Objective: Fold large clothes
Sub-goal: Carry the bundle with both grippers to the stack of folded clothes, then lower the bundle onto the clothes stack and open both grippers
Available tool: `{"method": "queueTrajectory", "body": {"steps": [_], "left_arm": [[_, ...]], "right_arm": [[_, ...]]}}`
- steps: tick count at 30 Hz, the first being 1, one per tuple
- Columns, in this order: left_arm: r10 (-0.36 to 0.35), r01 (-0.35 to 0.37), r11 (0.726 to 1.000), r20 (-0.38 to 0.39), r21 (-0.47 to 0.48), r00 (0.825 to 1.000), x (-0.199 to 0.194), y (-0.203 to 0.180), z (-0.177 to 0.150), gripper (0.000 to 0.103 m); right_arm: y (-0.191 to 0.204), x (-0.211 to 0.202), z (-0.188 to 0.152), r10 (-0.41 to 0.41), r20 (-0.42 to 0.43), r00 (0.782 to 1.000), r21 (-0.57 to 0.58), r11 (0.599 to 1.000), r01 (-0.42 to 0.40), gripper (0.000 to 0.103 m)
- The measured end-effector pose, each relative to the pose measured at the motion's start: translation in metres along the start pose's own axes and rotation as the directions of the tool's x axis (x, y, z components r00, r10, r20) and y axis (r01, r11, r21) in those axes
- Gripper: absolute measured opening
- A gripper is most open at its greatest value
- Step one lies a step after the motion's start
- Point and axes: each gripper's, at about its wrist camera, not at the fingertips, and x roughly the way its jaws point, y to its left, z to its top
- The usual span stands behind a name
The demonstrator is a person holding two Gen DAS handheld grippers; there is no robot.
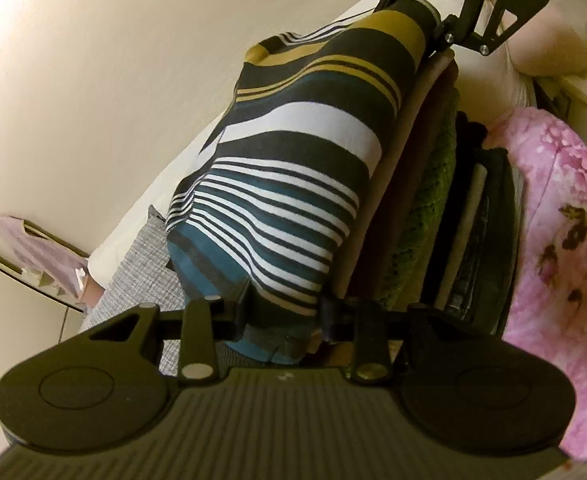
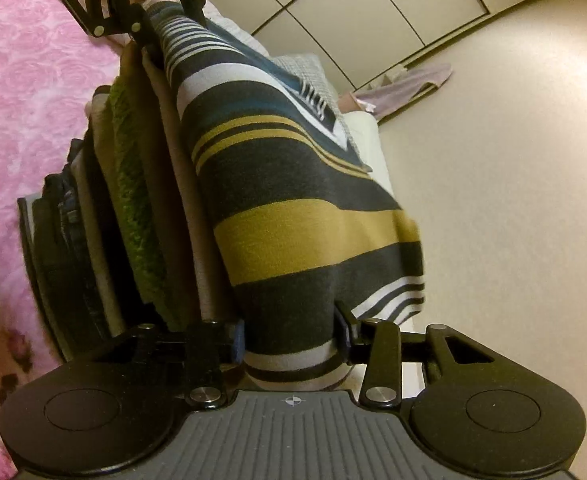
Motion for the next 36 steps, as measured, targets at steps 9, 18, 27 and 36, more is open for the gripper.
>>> {"method": "queueTrajectory", "body": {"steps": [9,18,27,36], "left_arm": [[-0.088,0.091,0.992,0.042,-0.09,0.995,-0.045,0.02,-0.001,0.034],[-0.055,0.095,0.922,0.114,-0.374,0.992,-0.05,0.068,0.018,0.034],[-0.14,0.171,0.877,0.102,-0.449,0.985,-0.009,0.068,0.029,0.032],[-0.174,0.182,0.857,0.062,-0.482,0.983,0.003,0.06,0.024,0.032]], "right_arm": [[0.006,0.011,0.005,-0.007,-0.008,1.0,-0.02,1.0,0.006,0.045],[0.032,-0.001,-0.008,-0.029,-0.022,0.999,0.017,0.999,0.03,0.048],[0.021,-0.05,-0.004,-0.061,0.035,0.998,0.128,0.99,0.056,0.049],[-0.045,-0.007,0.012,0.066,0.102,0.993,0.576,0.81,-0.113,0.049]]}}
